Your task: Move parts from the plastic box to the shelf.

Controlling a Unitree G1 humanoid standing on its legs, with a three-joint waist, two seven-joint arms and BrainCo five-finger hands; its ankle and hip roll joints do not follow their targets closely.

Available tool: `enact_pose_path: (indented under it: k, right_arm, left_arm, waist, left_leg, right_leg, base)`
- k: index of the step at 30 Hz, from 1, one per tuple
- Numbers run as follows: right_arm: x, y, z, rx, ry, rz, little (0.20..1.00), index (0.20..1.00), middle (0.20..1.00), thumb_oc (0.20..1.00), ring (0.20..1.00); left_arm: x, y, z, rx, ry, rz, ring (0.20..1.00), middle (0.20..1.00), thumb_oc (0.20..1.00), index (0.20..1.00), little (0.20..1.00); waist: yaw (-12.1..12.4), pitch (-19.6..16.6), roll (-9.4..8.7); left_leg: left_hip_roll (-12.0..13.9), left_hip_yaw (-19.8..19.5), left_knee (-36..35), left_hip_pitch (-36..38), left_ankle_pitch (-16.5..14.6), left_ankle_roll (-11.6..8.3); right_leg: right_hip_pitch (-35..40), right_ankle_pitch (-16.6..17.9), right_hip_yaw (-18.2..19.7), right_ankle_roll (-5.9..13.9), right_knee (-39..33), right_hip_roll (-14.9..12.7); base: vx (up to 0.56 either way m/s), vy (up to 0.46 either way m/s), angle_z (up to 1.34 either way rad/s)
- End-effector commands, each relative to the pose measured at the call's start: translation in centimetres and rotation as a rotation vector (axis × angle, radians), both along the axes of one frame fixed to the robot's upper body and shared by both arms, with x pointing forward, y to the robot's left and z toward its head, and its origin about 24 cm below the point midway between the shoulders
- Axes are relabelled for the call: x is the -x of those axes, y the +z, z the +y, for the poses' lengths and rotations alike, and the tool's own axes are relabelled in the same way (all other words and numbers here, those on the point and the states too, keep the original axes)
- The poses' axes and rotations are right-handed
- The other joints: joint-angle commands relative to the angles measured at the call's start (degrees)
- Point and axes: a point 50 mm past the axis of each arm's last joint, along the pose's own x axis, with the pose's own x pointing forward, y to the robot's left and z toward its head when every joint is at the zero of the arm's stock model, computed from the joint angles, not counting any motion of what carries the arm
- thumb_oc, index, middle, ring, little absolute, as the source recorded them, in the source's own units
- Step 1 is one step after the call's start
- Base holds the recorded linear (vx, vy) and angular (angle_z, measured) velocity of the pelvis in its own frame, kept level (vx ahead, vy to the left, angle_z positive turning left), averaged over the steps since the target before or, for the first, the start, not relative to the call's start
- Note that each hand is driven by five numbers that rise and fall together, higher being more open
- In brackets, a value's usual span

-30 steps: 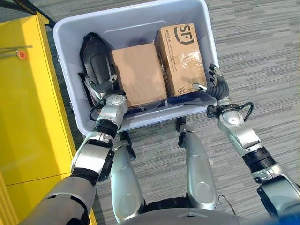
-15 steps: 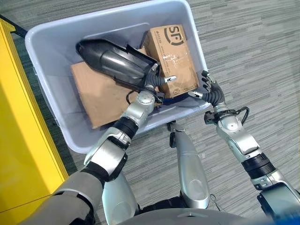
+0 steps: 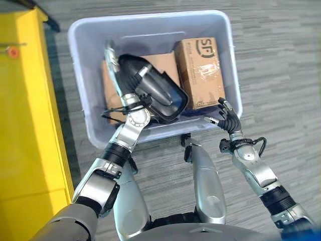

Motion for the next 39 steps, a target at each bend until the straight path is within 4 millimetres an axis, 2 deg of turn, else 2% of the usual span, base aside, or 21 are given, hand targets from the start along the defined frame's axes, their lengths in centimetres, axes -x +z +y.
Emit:
enact_pose_path:
  k: [1, 4, 5, 7, 10, 11, 12, 14, 15, 19, 24, 28, 33, 35, 39]
  right_arm:
    - [-0.3, 2.9, 0.5, -0.050, 0.001, -0.160, 1.000, 1.000, 1.000, 1.000, 1.000]
    - [-0.6, 3.0, 0.6, -0.031, 0.028, -0.152, 1.000, 1.000, 1.000, 1.000, 1.000]
    - [-0.6, 3.0, 0.6, -0.018, 0.037, -0.151, 1.000, 1.000, 1.000, 1.000, 1.000]
    - [-0.8, 2.9, 0.6, 0.004, 0.036, -0.144, 1.000, 1.000, 1.000, 1.000, 1.000]
    - [-0.8, 2.9, 0.9, 0.007, 0.023, -0.148, 1.000, 1.000, 1.000, 1.000, 1.000]
    - [-0.7, 2.8, 1.1, 0.003, 0.019, -0.150, 1.000, 1.000, 1.000, 1.000, 1.000]
    - [-0.5, 2.4, 1.5, -0.007, 0.019, -0.140, 1.000, 1.000, 1.000, 1.000, 1.000]
    - [-0.5, 2.4, 1.7, -0.018, 0.020, -0.140, 1.000, 1.000, 1.000, 1.000, 1.000]
    - [-0.5, 2.3, 1.7, -0.026, 0.021, -0.139, 1.000, 1.000, 1.000, 1.000, 1.000]
    - [-0.4, 2.3, 1.9, -0.053, 0.018, -0.133, 1.000, 1.000, 1.000, 1.000, 1.000]
    - [-0.3, 2.2, 1.8, -0.062, 0.010, -0.127, 1.000, 1.000, 1.000, 1.000, 1.000]
    - [-0.2, 2.0, 1.8, -0.065, 0.008, -0.125, 1.000, 1.000, 1.000, 1.000, 1.000]
    - [-0.6, 2.3, 1.7, -0.064, -0.003, -0.123, 1.000, 1.000, 1.000, 1.000, 1.000]
    - [-0.9, 2.6, 1.5, -0.056, -0.003, -0.119, 1.000, 1.000, 1.000, 1.000, 1.000]
    - [-1.4, 3.1, 1.7, -0.050, 0.010, -0.121, 1.000, 1.000, 1.000, 1.000, 1.000]
  left_arm:
    - [0.7, 0.9, -1.9, -0.142, -0.037, -0.111, 1.000, 1.000, 1.000, 1.000, 1.000]
    - [0.4, 1.8, -2.2, -0.345, -0.016, -0.175, 1.000, 1.000, 1.000, 1.000, 1.000]
    - [0.2, 2.3, -1.7, -0.336, 0.006, -0.195, 1.000, 1.000, 1.000, 1.000, 1.000]
    - [-0.3, 2.7, -0.6, -0.214, -0.008, -0.168, 1.000, 1.000, 1.000, 1.000, 1.000]
    - [-0.6, 0.7, -0.7, 0.010, -0.117, -0.007, 1.000, 1.000, 1.000, 1.000, 1.000]
    - [-0.8, -1.0, -1.0, 0.179, -0.169, 0.107, 1.000, 1.000, 1.000, 1.000, 1.000]
    - [-0.6, -4.1, -1.5, 0.417, -0.173, 0.259, 1.000, 1.000, 1.000, 1.000, 1.000]
    - [-0.4, -5.2, -1.9, 0.494, -0.152, 0.297, 1.000, 1.000, 1.000, 1.000, 1.000]
    - [-0.1, -6.0, -1.9, 0.561, -0.088, 0.310, 1.000, 1.000, 1.000, 1.000, 1.000]
    - [0.4, -6.9, -1.8, 0.680, 0.021, 0.326, 1.000, 1.000, 1.000, 1.000, 1.000]
    - [0.6, -7.8, -2.5, 0.711, 0.033, 0.403, 1.000, 1.000, 1.000, 1.000, 1.000]
    - [1.3, -9.2, -2.5, 0.820, 0.119, 0.441, 1.000, 1.000, 1.000, 1.000, 1.000]
    - [0.5, -9.4, -3.2, 0.871, 0.103, 0.526, 1.000, 1.000, 1.000, 1.000, 1.000]
    - [0.3, -10.6, -3.4, 1.024, 0.147, 0.630, 1.000, 1.000, 1.000, 1.000, 1.000]
    - [-0.5, -10.4, -3.2, 0.985, 0.142, 0.659, 1.000, 1.000, 1.000, 1.000, 1.000]
  waist:
    - [-1.1, -0.3, -0.55]
    - [-1.6, -0.3, -0.50]
    - [-1.9, -0.3, -0.24]
    - [-2.0, -0.3, 0.54]
    - [-1.4, -0.3, 0.87]
    - [-1.1, -0.3, 0.63]
    - [-0.9, -0.3, 0.01]
    - [-0.7, -0.3, -0.57]
    - [-0.7, -0.3, -1.01]
    - [-0.8, -0.3, -2.22]
    - [-0.8, -0.3, -2.46]
    - [-0.8, -0.3, -2.56]
    - [-1.8, -0.3, -3.09]
    - [-2.6, -0.3, -3.16]
    - [-3.6, -0.3, -3.44]
  left_leg:
    - [-4.0, 3.7, 1.7, -2.2, -0.5, 4.00]
    - [-3.5, 4.4, 0.8, -1.3, 0.2, 3.64]
    - [-3.4, 4.6, 0.8, -1.0, 0.4, 3.51]
    - [-3.4, 4.8, 0.7, -0.8, 0.8, 3.42]
    - [-3.2, 4.3, 0.4, -0.9, 1.1, 3.20]
    - [-2.8, 4.1, 0.0, -0.9, 1.4, 3.03]
    - [-2.3, 3.5, 0.0, 0.3, 0.3, 2.32]
    - [-1.8, 3.4, -0.4, 0.3, 0.6, 2.15]
    - [-1.4, 3.4, -0.7, 0.4, 0.8, 1.99]
    - [-0.2, 3.3, -0.9, 0.4, 1.4, 1.45]
    - [0.7, 3.6, -1.1, 0.3, 2.1, 1.08]
    - [1.6, 3.9, -1.8, 0.5, 2.7, 0.62]
    - [4.1, 5.1, -1.8, 0.6, 3.7, -0.20]
    - [4.7, 5.4, -1.3, 0.2, 4.0, -0.50]
    - [5.5, 5.8, -0.6, -0.7, 4.0, -0.66]
  right_leg:
    - [2.5, -4.3, -0.3, 1.00, 3.5, 3.1]
    - [3.0, -4.8, -0.2, 0.62, 4.1, 3.5]
    - [2.9, -5.1, 0.1, 0.51, 4.5, 3.6]
    - [2.8, -5.6, 0.2, 0.31, 5.3, 3.5]
    - [2.9, -6.0, -0.7, 0.29, 5.7, 3.4]
    - [3.1, -5.9, -1.2, 0.24, 5.5, 3.5]
    - [4.6, -7.2, -1.6, 0.70, 5.5, 3.8]
    - [4.8, -7.1, -1.9, 0.61, 5.0, 4.1]
    - [5.2, -7.1, -2.2, 0.46, 4.7, 4.4]
    - [5.6, -6.9, -3.1, 0.20, 4.1, 4.9]
    - [5.4, -6.7, -4.0, -0.08, 4.1, 4.9]
    - [5.2, -7.0, -4.6, -0.33, 4.4, 5.0]
    - [4.4, -7.8, -5.5, -1.05, 6.1, 5.3]
    - [3.5, -8.1, -5.5, -1.16, 7.0, 5.4]
    - [1.9, -8.6, -5.3, -1.31, 8.5, 5.2]
  base:
    - [0.00, -0.028, 0.11]
    - [0.01, 0.033, 0.06]
    - [0.02, 0.102, -0.04]
    - [0.02, 0.066, -0.11]
    - [0.01, -0.069, -0.02]
    - [0.07, -0.192, 0.09]
    - [0.07, -0.198, 0.09]
    - [0.03, -0.151, 0.09]
    - [0.01, -0.138, 0.08]
    - [0.01, -0.140, -0.03]
    - [0.01, -0.091, 0.04]
    - [0.01, -0.077, 0.04]
    - [0.01, -0.100, 0.05]
    - [0.02, -0.044, 0.04]
    - [0.01, -0.007, -0.05]
